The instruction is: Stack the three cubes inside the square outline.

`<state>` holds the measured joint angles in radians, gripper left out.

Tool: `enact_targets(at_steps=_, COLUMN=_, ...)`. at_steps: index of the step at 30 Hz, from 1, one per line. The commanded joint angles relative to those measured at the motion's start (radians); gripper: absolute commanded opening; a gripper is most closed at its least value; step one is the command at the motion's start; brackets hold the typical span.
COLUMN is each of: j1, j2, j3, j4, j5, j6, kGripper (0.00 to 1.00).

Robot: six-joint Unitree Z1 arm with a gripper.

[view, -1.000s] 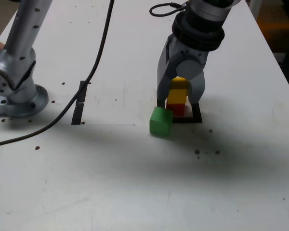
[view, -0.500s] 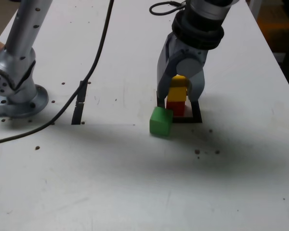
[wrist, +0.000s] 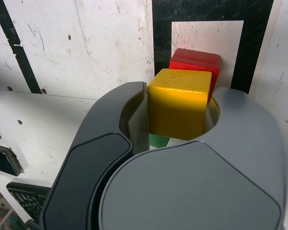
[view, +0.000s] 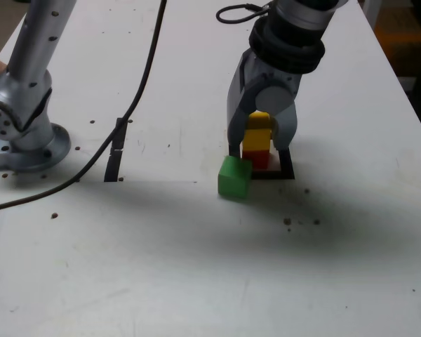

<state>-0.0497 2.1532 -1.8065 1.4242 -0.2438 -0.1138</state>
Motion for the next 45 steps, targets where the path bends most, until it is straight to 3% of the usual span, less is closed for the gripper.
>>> enact_targets(at_steps=1, j1=0.002, j2=0.001, j3=0.001, j4=0.001, j5=-0.003, j6=0.0, kGripper=0.57)
enact_targets(at_steps=5, j1=0.002, j2=0.002, j3=0.003, j4=0.002, j5=-0.005, j6=-0.002, kGripper=0.66)
enact_targets(at_steps=9, j1=0.002, j2=0.003, j3=0.003, j4=0.005, j5=-0.002, j6=-0.006, kGripper=0.93)
enact_targets(at_steps=11, j1=0.002, j2=0.002, j3=0.001, j4=0.008, j5=-0.001, j6=-0.007, kGripper=0.99)
enact_targets(at_steps=17, j1=0.001, j2=-0.027, j3=-0.002, j4=0.03, j5=0.004, j6=-0.009, kGripper=1.0)
enact_targets(at_steps=24, j1=-0.005, j2=-0.128, j3=0.03, j4=0.037, j5=0.014, j6=-0.041, kGripper=1.0)
enact_targets(at_steps=34, j1=-0.014, j2=-0.349, j3=0.169, j4=0.023, j5=0.001, j6=-0.142, kGripper=1.0)
enact_targets(at_steps=45, j1=-0.118, j2=-0.429, j3=0.207, j4=0.006, j5=-0.032, j6=-0.129, kGripper=1.0)
